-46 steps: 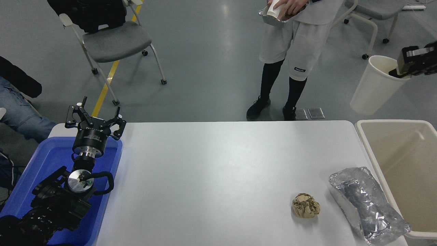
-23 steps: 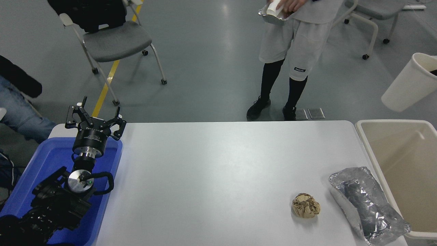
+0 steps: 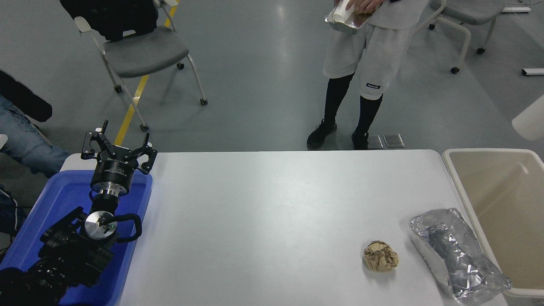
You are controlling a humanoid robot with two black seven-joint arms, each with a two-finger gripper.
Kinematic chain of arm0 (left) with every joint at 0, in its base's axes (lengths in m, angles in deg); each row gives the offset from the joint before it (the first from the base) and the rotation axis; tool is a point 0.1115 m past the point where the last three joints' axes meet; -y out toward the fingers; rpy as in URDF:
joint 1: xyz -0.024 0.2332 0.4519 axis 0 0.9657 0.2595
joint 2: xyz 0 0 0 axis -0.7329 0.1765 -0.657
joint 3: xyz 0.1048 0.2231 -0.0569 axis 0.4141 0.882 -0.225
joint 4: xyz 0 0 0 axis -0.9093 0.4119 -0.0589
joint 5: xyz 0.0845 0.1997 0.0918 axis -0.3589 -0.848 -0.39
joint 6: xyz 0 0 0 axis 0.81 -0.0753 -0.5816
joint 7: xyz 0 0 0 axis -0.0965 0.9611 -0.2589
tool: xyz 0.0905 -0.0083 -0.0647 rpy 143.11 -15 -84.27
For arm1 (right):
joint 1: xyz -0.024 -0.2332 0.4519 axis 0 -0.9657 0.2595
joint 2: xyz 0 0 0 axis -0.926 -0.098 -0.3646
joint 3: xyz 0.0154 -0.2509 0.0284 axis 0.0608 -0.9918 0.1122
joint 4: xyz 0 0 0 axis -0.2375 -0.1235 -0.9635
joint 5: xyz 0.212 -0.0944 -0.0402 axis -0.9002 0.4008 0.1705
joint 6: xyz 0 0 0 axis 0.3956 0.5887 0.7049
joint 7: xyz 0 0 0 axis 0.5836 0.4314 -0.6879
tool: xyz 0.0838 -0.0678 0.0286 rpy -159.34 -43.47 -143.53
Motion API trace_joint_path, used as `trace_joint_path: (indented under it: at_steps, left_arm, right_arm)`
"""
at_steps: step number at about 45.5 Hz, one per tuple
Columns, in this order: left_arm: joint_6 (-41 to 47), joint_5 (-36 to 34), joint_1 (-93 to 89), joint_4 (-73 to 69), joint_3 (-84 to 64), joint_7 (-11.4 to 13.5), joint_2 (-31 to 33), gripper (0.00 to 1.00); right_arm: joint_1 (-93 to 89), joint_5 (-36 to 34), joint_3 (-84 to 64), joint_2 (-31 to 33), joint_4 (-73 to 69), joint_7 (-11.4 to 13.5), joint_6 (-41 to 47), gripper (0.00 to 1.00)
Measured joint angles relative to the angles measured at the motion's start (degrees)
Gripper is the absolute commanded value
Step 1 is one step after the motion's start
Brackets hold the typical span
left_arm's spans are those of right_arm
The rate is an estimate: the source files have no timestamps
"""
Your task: Pick up paper cup place in dustbin
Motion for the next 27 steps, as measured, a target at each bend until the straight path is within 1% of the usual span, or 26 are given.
trace_joint_path:
  at_steps: [7,13,22,27]
  left_arm:
    - [0.0,0.0,0.0,0.0,0.0,0.0,0.0,0.99]
    - [0.0,0.0,0.0,0.0,0.0,0.0,0.0,0.99]
    - [0.1,0.0,0.0,0.0,0.0,0.0,0.0,0.99]
    - [0.1,0.0,0.0,0.0,0.0,0.0,0.0,0.99]
  right_arm:
    - [-11.2,-0.4,10.2,1.2,6.1,0.0,-0.5,0.0]
    - [-19.9,-2.5,17.0,1.3,10.4,0.0,-1.3,0.0]
    - [-31.1,-8.4,22.1,-0.7,16.8,0.0,-3.0,0.0]
    - [-37.0,-12.7,23.5,-2.8,20.8,0.1,-4.0,0.0]
